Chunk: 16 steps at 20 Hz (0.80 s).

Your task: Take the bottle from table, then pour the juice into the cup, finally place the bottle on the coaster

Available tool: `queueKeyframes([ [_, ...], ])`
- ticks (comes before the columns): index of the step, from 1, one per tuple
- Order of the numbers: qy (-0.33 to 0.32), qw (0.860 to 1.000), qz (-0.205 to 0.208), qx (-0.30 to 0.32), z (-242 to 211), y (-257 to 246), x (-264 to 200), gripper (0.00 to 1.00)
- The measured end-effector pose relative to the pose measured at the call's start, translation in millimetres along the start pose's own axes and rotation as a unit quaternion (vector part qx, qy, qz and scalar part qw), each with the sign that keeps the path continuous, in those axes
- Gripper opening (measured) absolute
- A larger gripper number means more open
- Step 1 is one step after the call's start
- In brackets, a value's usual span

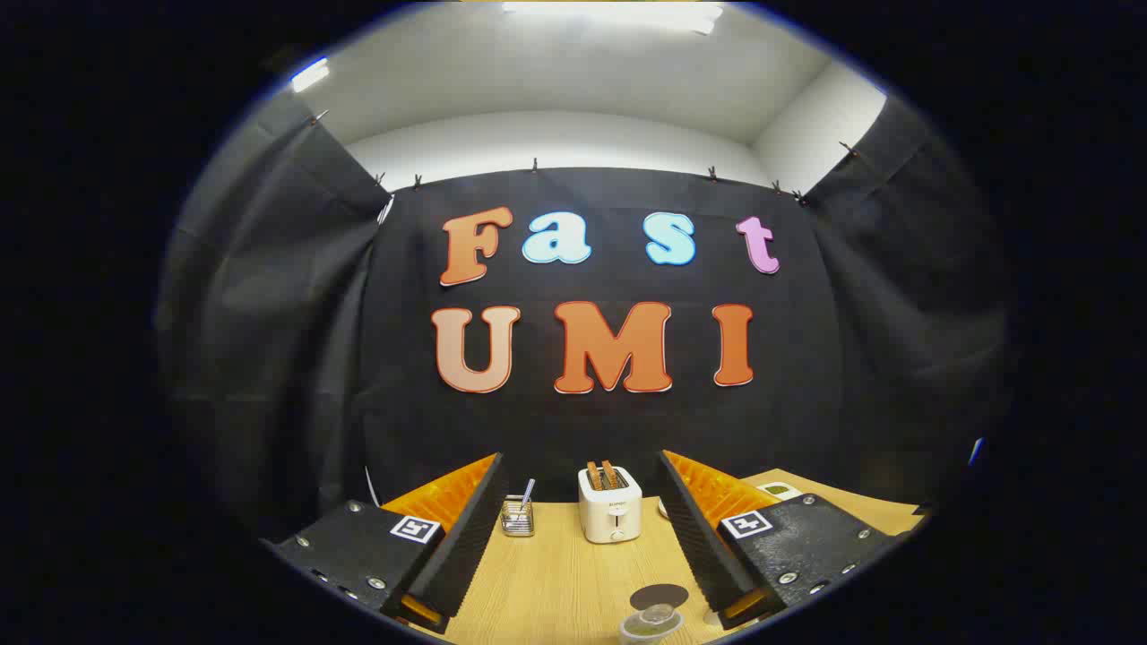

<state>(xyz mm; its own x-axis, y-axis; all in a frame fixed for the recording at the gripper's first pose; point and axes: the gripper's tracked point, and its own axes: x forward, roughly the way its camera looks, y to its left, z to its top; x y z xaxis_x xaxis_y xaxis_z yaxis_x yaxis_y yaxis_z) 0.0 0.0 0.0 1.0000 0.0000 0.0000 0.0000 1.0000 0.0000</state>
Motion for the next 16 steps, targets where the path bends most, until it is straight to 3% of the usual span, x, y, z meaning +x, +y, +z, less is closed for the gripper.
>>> queueKeyframes([
  [8,-0.028,0.999,0.021,0.009,-22,23,46,0.98],
  [10,-0.022,0.999,0.028,0.02,-32,24,58,0.98],
  [14,0.006,0.995,0.081,0.057,-31,41,68,0.98],
  [16,0.025,0.996,0.074,0.051,-30,32,68,0.98],
])
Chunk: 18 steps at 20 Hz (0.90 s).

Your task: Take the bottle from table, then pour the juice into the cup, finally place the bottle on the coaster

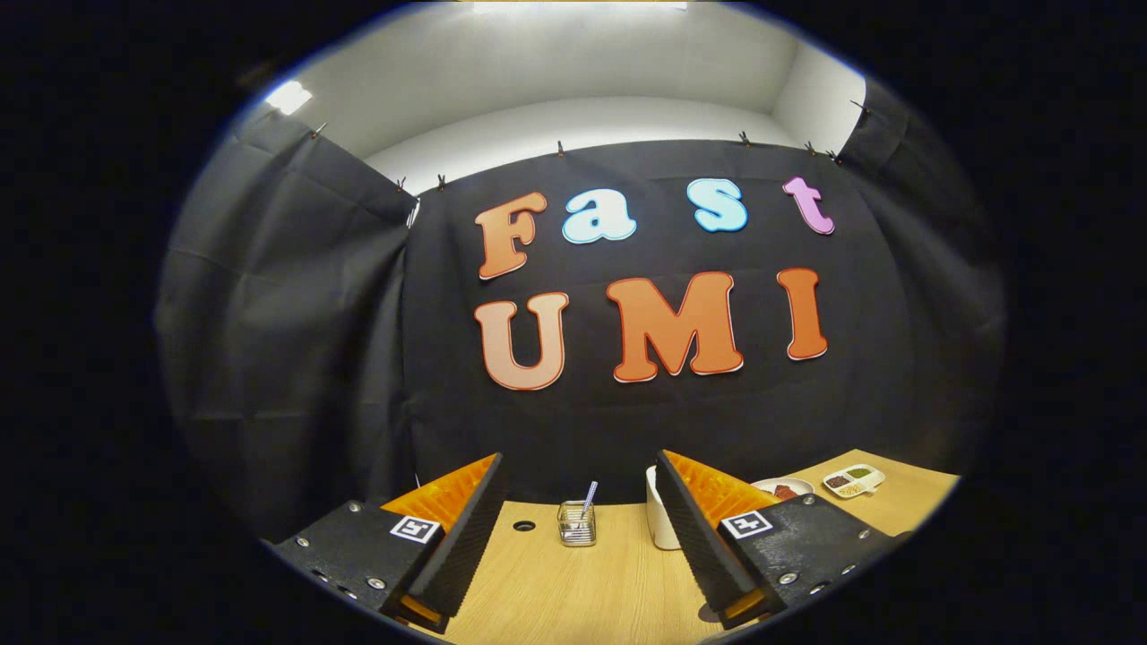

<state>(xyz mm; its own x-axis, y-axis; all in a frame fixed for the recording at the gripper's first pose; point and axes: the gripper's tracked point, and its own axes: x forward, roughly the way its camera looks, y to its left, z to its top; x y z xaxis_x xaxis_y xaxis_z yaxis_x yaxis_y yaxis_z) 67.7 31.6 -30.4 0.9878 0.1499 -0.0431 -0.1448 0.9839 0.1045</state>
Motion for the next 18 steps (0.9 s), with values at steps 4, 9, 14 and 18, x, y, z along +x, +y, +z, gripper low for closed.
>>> queueKeyframes([
  [4,-0.001,0.998,-0.032,-0.056,-10,-7,4,0.98],
  [9,-0.016,0.994,-0.052,-0.091,-14,-3,-34,0.98],
  [14,-0.003,0.994,-0.058,-0.095,-5,1,-84,0.99],
  [18,-0.01,0.995,-0.054,-0.08,4,3,-106,1.0],
])
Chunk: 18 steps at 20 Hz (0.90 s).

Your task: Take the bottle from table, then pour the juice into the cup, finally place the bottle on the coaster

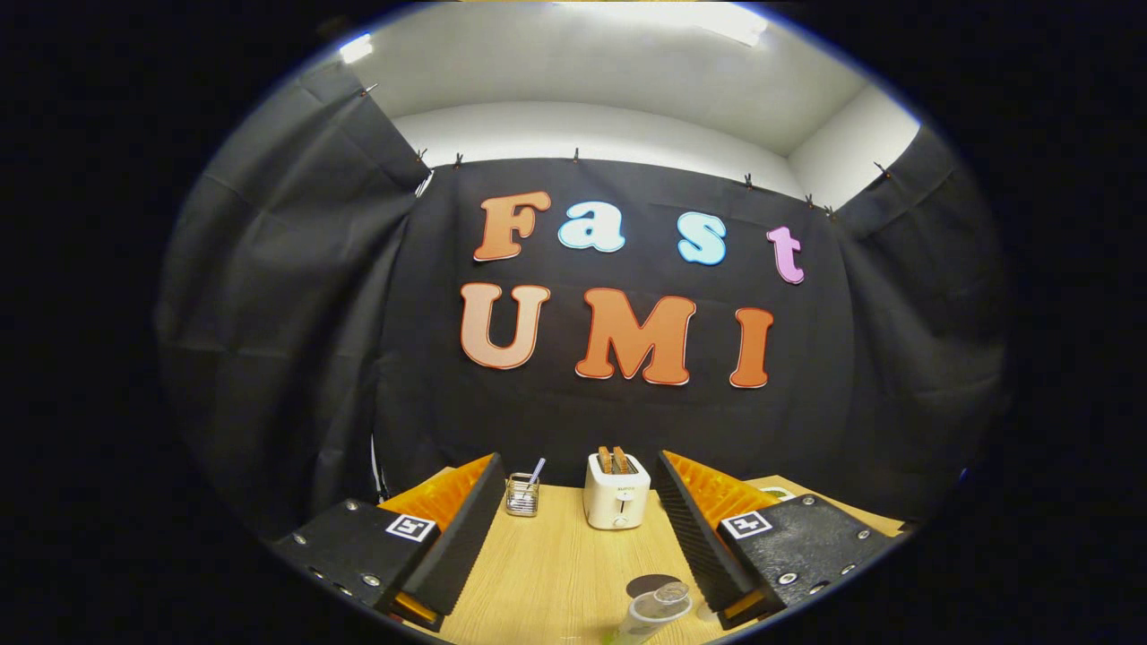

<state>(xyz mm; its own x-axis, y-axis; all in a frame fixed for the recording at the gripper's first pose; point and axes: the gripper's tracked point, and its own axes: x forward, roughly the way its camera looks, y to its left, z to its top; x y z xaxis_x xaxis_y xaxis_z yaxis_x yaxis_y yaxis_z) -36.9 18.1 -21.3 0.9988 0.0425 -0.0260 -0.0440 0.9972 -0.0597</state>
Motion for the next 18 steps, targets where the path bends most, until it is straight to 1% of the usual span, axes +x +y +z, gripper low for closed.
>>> queueKeyframes([
  [1,-0.001,1.0,0.002,0.012,0,0,-4,1.0],
  [3,0.001,1.0,-0.015,0.007,-9,-15,-18,1.0],
  [5,0.016,1.0,-0.023,0.003,-35,-26,-30,1.0],
  [7,0.023,0.999,-0.029,0.02,-56,-36,-38,1.0],
  [10,0.013,0.999,-0.026,0.031,-75,-47,-43,1.0],
  [13,0.021,0.999,-0.035,0.035,-99,-63,-47,1.0],
  [18,0.027,0.998,-0.038,0.036,-131,-75,-46,1.0],
])
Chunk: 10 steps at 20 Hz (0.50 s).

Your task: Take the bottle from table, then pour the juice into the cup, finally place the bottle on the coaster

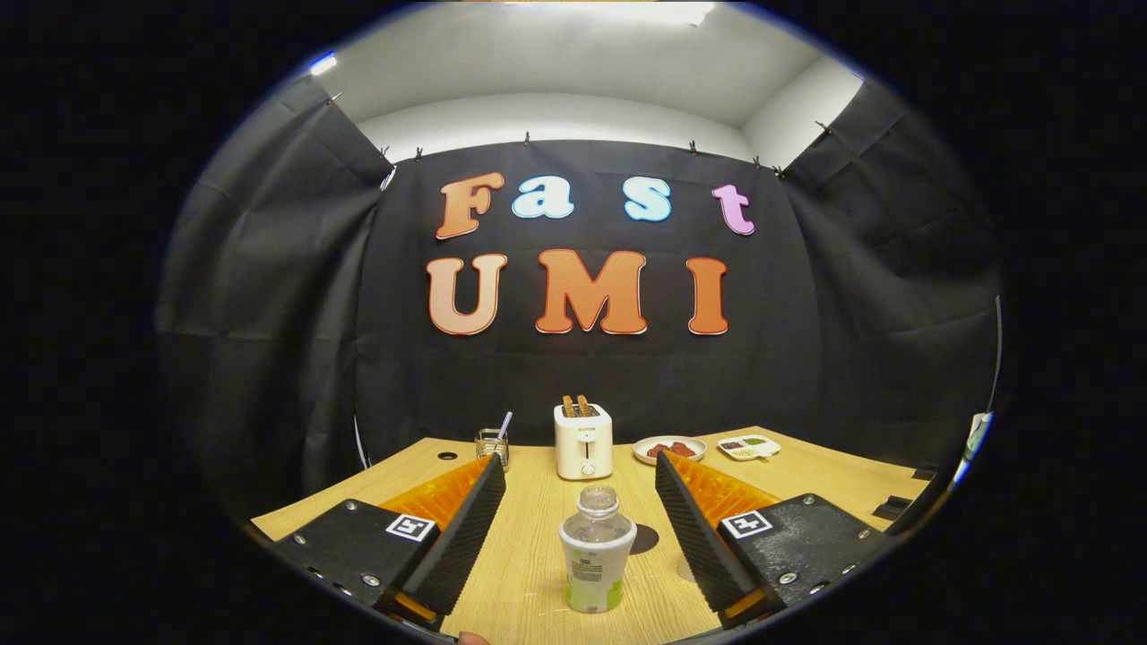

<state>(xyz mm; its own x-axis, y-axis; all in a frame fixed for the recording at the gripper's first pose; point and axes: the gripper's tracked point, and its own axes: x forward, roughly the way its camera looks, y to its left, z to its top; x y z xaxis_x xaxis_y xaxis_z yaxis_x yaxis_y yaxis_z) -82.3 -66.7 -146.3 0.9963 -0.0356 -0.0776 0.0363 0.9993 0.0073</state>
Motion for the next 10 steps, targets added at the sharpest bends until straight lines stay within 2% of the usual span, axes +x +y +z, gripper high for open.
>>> queueKeyframes([
  [6,0.039,0.999,-0.013,0.002,-61,-12,12,1.0],
  [10,0.05,0.999,-0.003,0.004,-85,-7,18,1.0],
])
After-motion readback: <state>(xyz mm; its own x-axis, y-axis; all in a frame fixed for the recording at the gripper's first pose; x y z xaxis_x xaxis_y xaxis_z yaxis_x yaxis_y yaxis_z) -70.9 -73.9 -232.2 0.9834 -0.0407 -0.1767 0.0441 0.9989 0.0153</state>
